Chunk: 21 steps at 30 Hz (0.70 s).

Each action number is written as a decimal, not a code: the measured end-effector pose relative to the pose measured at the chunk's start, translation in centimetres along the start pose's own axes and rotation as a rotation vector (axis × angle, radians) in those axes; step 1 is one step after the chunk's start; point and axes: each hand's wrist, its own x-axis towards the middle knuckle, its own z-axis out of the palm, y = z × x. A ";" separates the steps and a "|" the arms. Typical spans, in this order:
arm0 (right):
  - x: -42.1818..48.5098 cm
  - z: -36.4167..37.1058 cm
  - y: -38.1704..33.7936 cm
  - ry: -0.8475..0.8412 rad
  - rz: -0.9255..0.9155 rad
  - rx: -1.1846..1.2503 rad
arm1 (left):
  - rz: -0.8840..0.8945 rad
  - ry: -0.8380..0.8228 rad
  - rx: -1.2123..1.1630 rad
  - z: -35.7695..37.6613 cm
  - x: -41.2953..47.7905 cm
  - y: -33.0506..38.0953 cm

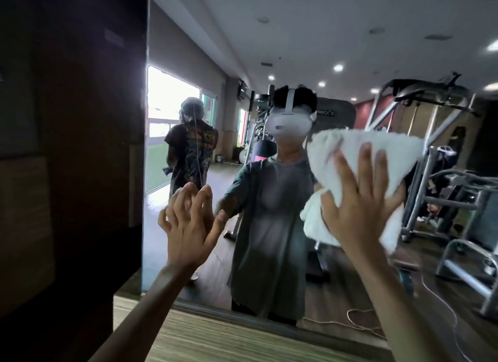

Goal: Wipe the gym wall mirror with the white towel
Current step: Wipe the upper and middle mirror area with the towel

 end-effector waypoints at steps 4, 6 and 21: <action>4.3 0.6 -7.2 -0.002 0.071 0.029 | -0.065 0.052 -0.038 0.8 0.2 0.0; 2.7 1.3 -10.8 -0.036 -0.101 0.002 | -0.063 0.051 -0.059 1.1 -0.1 -0.3; 1.4 2.3 -14.2 -0.045 -0.152 0.061 | -0.276 -0.281 -0.101 -3.2 -2.3 -9.6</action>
